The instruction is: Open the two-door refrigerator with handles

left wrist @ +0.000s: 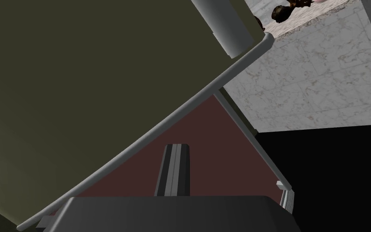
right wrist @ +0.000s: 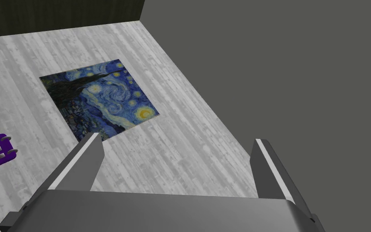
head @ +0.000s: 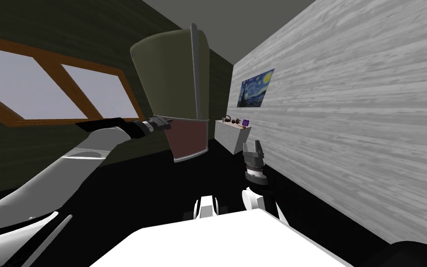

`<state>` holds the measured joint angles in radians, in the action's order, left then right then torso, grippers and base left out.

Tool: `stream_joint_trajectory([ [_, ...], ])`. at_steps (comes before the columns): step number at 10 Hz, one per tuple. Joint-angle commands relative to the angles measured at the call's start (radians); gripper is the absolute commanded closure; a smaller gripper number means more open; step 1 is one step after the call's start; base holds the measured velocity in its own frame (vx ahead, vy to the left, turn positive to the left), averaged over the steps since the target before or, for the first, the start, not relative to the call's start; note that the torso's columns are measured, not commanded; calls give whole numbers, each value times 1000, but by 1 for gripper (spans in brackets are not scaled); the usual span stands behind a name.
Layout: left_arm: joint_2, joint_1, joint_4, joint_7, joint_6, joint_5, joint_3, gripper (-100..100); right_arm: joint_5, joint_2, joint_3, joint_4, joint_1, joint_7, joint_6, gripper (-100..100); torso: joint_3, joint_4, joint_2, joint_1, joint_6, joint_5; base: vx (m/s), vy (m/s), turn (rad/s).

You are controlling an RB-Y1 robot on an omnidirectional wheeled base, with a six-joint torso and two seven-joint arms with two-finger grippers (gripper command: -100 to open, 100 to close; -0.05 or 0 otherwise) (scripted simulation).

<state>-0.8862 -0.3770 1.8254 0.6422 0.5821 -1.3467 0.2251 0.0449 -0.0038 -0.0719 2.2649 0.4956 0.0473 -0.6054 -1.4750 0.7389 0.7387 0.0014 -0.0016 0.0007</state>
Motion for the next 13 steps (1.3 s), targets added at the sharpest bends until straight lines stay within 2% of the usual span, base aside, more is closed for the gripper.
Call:
stream_joint_trajectory([
  [1, -66, 9, 17, 23, -30, 12, -1, 100, 0, 0, 0, 0, 0, 0, 0, 0, -4, -2, -6, -5, 1, -2, 18, 5, 25],
  [2, -103, 55, -1, 57, -79, -48, -43, 100, 0, 0, 0, 0, 0, 0, 0, 0, -5, -3, -8, -6, 2, -2, -120, 135, -421],
  [3, -134, 70, -1, 62, -101, -71, -43, 100, 0, 0, 0, 0, 0, 0, 0, 0, -1, -1, 1, 2, 4, 0, -203, 153, -368],
  [5, -194, 70, -1, 62, -146, -71, -43, 100, 0, 0, 0, 0, 0, 0, 0, 0, 1, 1, 2, -2, 0, -1, -79, 36, 15],
  [6, -208, 70, -1, 62, -146, -71, -43, 100, 0, 0, 0, 0, 0, 0, 0, 0, -3, -2, -4, -6, 1, -2, -1, -16, 21],
  [7, -247, 125, -19, 100, -192, -119, -86, 100, 0, 0, 0, 0, 0, 0, 0, 0, -5, -3, -7, -6, 2, -2, -171, 118, -348],
  [8, -277, 132, -19, 100, -216, -153, -86, 100, 0, 0, 0, 0, 0, 0, 0, 0, 0, -1, 2, 3, 3, 0, -211, 148, -414],
  [10, -338, 132, -19, 100, -262, -153, -86, 100, 0, 0, 0, 0, 0, 0, 0, 0, 0, 0, -1, -1, 0, 0, -62, 36, -1],
  [11, -351, 132, -19, 100, -262, -153, -86, 100, 0, 0, 0, 0, 0, 0, 0, 0, -4, -2, -6, -6, 1, -2, 12, -11, 26],
  [12, -391, 182, -38, 139, -309, -189, -128, 100, 0, 0, 0, 0, 0, 0, 0, 0, -5, -3, -8, -6, 2, -2, -160, 104, -334],
  [13, -419, 193, -38, 139, -334, -202, -128, 100, 0, 0, 0, 0, 0, 0, 0, 0, 0, -1, 2, 2, 3, 0, -211, 131, -383],
])
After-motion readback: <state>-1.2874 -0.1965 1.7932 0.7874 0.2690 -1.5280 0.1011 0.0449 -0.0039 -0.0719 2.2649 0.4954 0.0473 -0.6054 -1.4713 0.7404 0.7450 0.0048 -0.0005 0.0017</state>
